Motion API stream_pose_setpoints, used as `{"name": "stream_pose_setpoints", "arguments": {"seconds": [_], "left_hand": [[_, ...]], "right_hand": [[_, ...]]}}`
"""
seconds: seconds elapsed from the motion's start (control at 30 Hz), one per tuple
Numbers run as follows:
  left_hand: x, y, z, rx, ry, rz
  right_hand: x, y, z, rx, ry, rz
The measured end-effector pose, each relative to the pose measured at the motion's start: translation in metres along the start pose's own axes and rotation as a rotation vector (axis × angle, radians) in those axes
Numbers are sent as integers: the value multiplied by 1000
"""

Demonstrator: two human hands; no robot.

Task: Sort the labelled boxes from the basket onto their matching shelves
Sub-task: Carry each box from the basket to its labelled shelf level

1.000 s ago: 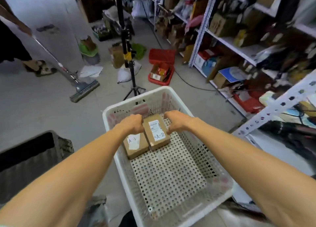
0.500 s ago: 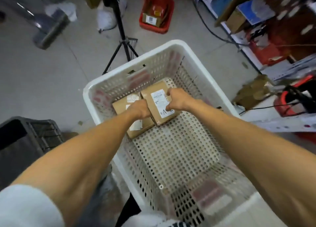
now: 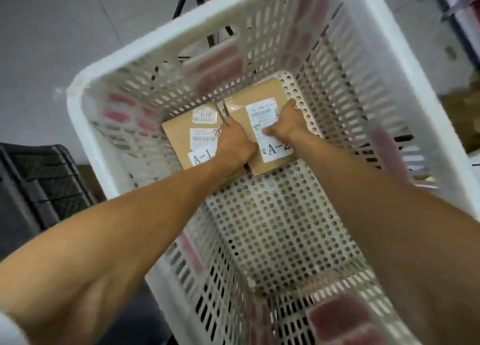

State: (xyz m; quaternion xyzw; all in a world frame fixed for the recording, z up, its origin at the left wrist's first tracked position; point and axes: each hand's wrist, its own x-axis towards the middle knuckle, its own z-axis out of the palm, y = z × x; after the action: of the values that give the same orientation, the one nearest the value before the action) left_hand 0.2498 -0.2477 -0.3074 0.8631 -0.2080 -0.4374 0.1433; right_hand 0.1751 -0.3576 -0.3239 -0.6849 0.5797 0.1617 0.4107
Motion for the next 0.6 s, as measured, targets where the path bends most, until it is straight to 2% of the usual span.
{"name": "stream_pose_setpoints", "arguments": {"seconds": [0.13,0.33,0.43,0.6], "left_hand": [[-3,13,25,-83,12,56],[-27,4,72,-221,-158,76],[-43,-11,87,-291,-272,79],[-61,-43,104,-438,-311,46]], "right_hand": [[-1,39,0,82,81,26],[-44,108,-13,271,16,155],[-62,133,2,431,-8,123],[-85,170,26,561,-69,18]]}}
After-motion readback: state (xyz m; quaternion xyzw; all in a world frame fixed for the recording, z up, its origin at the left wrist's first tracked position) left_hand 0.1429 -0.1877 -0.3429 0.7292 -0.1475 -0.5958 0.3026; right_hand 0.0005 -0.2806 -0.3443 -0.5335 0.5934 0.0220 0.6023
